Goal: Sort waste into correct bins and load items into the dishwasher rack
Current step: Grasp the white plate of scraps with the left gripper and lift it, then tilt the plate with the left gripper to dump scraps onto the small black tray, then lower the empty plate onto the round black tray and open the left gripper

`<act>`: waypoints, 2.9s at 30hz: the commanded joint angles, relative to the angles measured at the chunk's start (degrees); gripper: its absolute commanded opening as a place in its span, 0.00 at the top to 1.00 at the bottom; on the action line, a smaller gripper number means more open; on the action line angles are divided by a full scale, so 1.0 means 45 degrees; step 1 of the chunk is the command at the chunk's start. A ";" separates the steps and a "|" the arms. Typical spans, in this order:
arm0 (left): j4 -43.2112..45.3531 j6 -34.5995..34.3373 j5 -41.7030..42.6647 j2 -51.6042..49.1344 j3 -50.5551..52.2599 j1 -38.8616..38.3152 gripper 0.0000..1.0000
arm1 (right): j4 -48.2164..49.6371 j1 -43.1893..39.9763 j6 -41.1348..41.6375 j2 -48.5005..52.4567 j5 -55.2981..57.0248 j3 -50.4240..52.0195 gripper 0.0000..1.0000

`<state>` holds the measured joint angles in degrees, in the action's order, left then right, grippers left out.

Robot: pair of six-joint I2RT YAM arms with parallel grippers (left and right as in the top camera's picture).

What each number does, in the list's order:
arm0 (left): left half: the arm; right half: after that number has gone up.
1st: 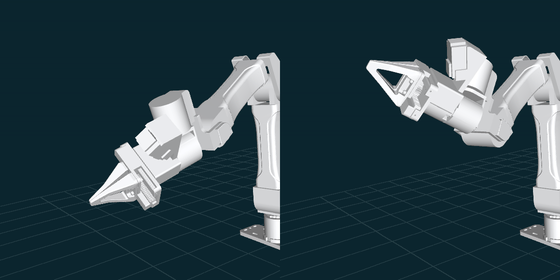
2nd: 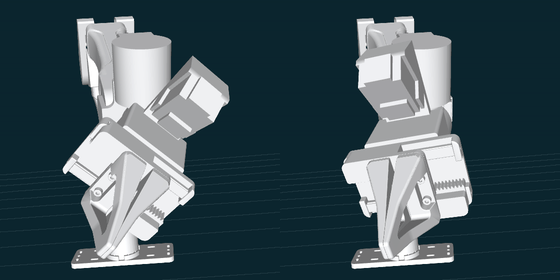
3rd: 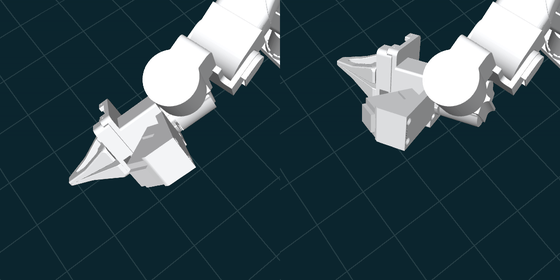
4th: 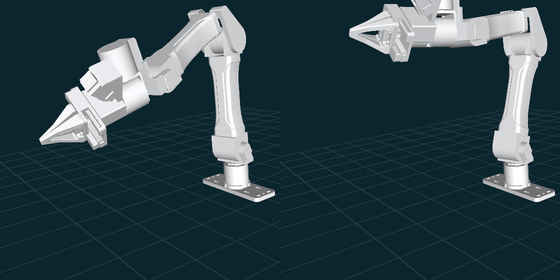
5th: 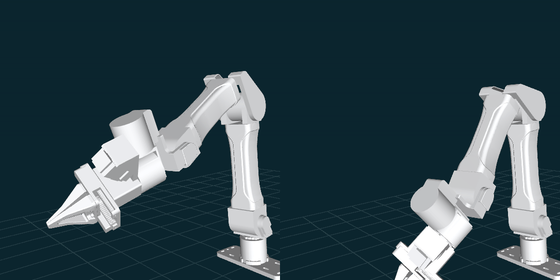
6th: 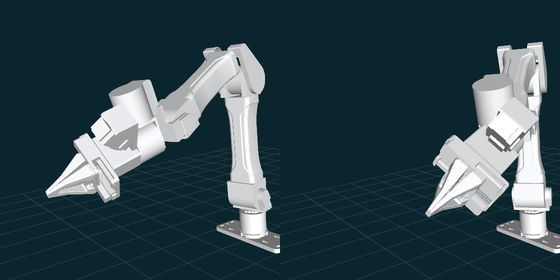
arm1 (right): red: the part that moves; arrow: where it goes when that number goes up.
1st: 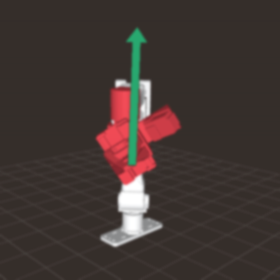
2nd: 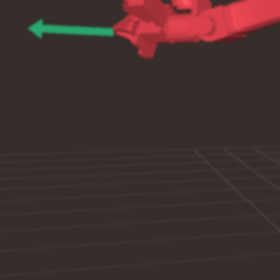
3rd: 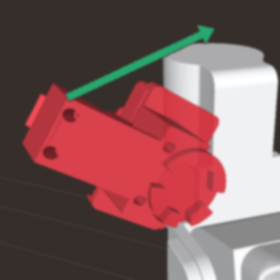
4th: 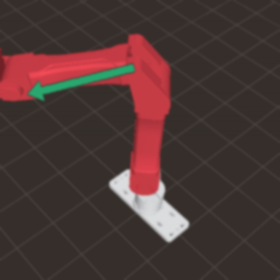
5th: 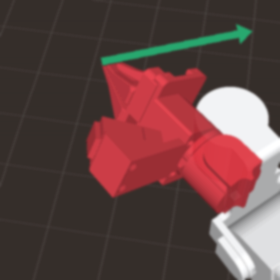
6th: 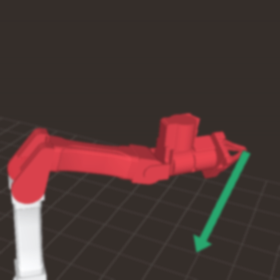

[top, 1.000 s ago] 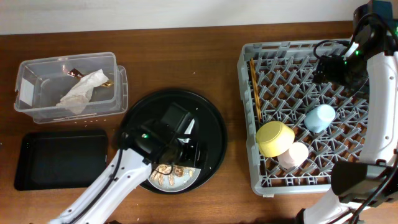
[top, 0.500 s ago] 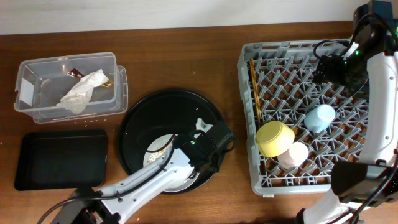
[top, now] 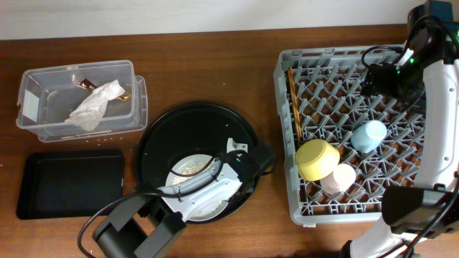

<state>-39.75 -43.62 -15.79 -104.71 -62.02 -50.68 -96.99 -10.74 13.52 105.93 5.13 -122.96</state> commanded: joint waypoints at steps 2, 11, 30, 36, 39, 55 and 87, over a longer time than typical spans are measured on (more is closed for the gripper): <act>-0.0117 -0.0117 -0.0209 -0.0126 0.0000 -0.0053 0.99 | -0.0029 -0.0049 0.0068 -0.0092 0.0068 0.0015 0.01; -0.2769 -0.0107 0.0151 -0.0112 -0.1758 -0.0034 0.99 | -0.0024 -0.0049 0.0068 -0.0092 0.0068 0.0015 0.01; -0.6513 0.1413 -0.0457 0.2467 -0.4731 0.8179 0.99 | -0.0029 -0.0049 0.0068 -0.0092 0.0068 0.0015 0.01; -0.4697 0.3691 0.4843 0.2463 -0.4731 1.4163 0.99 | -0.0029 -0.0049 0.0068 -0.0092 0.0068 0.0015 0.01; -0.4687 0.4711 0.7325 0.2463 -0.4731 1.6121 0.99 | -0.0029 -0.0049 0.0068 -0.0092 0.0068 0.0015 0.01; -0.6295 0.7956 1.6082 0.2414 -0.4537 2.2042 0.99 | -0.0029 -0.0049 0.0068 -0.0092 0.0068 0.0015 0.01; -0.3837 0.2696 0.2254 0.2992 -0.3055 0.3929 0.99 | -0.0024 -0.0049 0.0068 -0.0092 0.0068 0.0015 0.01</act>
<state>-57.41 -28.67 -1.67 -86.98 -76.86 -32.05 -96.97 -10.74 13.50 105.93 5.13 -122.87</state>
